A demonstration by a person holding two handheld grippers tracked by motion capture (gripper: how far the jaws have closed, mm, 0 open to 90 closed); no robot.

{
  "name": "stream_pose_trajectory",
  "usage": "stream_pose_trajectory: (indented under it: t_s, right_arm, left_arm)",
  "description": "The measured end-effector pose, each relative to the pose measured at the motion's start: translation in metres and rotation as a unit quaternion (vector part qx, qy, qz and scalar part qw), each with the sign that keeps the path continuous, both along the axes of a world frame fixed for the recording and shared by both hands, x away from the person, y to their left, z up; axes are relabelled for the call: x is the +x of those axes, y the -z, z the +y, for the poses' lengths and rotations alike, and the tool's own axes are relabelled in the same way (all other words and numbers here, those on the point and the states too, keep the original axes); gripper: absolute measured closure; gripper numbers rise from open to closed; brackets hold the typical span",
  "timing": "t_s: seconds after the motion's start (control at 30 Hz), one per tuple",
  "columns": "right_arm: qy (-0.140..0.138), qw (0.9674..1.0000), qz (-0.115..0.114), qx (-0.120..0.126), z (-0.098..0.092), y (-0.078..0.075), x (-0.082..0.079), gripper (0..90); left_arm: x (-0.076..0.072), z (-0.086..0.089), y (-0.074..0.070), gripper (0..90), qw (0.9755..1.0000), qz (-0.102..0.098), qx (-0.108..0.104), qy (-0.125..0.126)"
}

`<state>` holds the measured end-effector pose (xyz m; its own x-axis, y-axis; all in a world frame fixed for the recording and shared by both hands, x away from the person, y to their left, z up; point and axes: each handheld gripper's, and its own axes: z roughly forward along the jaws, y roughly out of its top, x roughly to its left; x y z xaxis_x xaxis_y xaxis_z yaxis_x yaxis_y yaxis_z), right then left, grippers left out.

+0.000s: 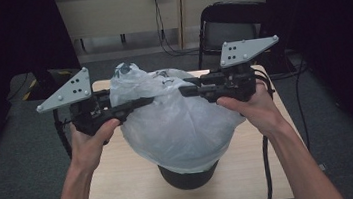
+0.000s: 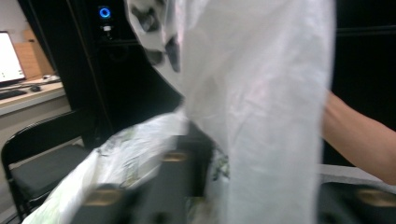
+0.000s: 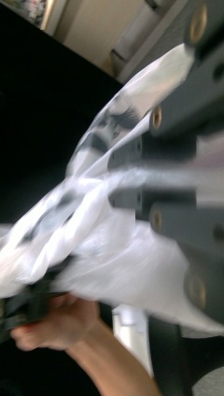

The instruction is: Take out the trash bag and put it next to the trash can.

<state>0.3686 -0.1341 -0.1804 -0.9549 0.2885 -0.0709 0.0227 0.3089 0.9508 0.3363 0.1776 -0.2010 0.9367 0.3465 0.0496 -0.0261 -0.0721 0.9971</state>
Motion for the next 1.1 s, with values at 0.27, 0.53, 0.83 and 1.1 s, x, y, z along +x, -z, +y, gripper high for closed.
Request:
stream_pose_trajectory:
  t_s: [0.27, 0.53, 0.83, 1.1]
  right_arm:
    - [-0.028, 0.9992, -0.015, 0.022, 0.018, -0.030, -0.012, 90.0]
    - [-0.029, 0.9989, -0.005, 0.038, 0.031, -0.036, -0.015, 72.9]
    - [0.019, 0.9992, 0.005, 0.034, -0.001, -0.027, -0.013, 18.9]
    - [0.055, 0.9982, -0.003, 0.023, -0.033, -0.004, -0.011, 14.8]
  left_arm:
    - [0.002, -0.037, 0.004, 31.9, 0.9985, -0.002, 0.052, 0.017]
    - [0.003, -0.062, 0.018, 77.4, 0.9942, 0.003, 0.106, 0.014]
    - [0.005, -0.035, 0.010, 87.4, 0.9982, 0.007, 0.059, 0.011]
    - [0.004, -0.013, 0.001, 87.7, 0.9997, 0.008, 0.023, -0.006]
